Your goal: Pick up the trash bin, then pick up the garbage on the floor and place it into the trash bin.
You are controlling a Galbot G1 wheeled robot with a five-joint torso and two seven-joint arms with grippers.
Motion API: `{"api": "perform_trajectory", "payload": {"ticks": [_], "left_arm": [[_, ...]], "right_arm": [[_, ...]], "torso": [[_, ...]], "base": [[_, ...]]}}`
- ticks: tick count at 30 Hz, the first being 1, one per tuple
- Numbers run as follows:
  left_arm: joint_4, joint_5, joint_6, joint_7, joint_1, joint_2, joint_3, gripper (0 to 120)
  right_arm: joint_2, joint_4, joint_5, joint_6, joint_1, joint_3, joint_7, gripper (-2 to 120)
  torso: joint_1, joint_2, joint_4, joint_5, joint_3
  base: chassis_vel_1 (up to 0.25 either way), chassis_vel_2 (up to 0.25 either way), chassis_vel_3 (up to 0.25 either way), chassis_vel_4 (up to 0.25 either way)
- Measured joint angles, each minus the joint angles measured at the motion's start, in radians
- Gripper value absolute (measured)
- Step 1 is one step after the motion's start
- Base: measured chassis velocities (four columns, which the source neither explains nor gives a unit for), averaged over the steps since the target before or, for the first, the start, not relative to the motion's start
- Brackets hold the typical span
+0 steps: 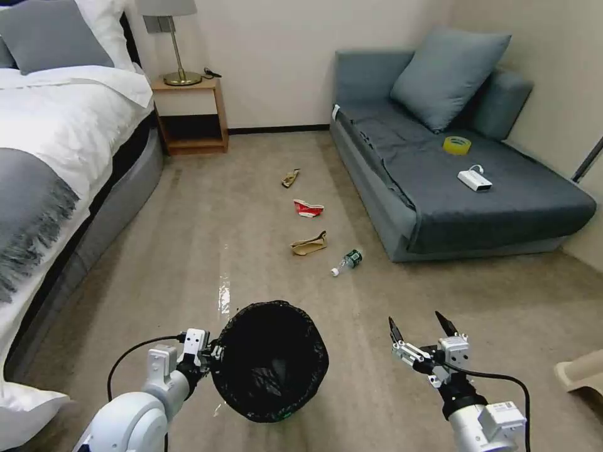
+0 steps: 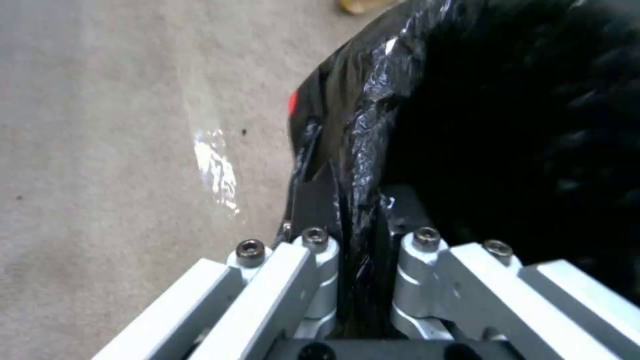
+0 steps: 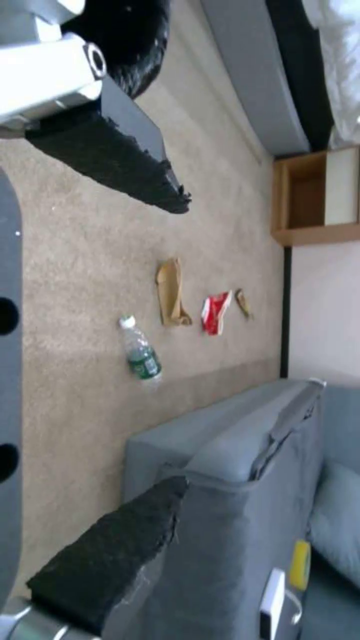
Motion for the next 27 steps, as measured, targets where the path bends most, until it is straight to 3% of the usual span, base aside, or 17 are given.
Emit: {"api": "perform_trajectory", "payload": {"ticks": [10, 21, 27], "left_arm": [[-0.051, 0.010, -0.037, -0.002, 0.059, -0.040, -0.066, 6], [-0.093, -0.018, -0.053, 0.000, 0.094, -0.060, -0.224, 6], [-0.098, -0.030, -0.058, 0.001, 0.096, -0.073, -0.248, 6]], "right_arm": [[-0.053, -0.043, 0.002, 0.041, 0.027, 0.027, -0.011, 100], [-0.064, -0.079, 0.050, 0.023, 0.084, 0.026, 0.008, 100], [-0.055, -0.076, 0.023, 0.021, 0.081, 0.022, -0.002, 100]], "torso": [[0.000, 0.000, 0.0000, 0.0000, 0.000], [0.000, 0.000, 0.0002, 0.0000, 0.000], [0.000, 0.000, 0.0000, -0.0001, 0.000]], "base": [[0.000, 0.000, 0.000, 0.000], [0.000, 0.000, 0.000, 0.000], [0.000, 0.000, 0.000, 0.000]]}}
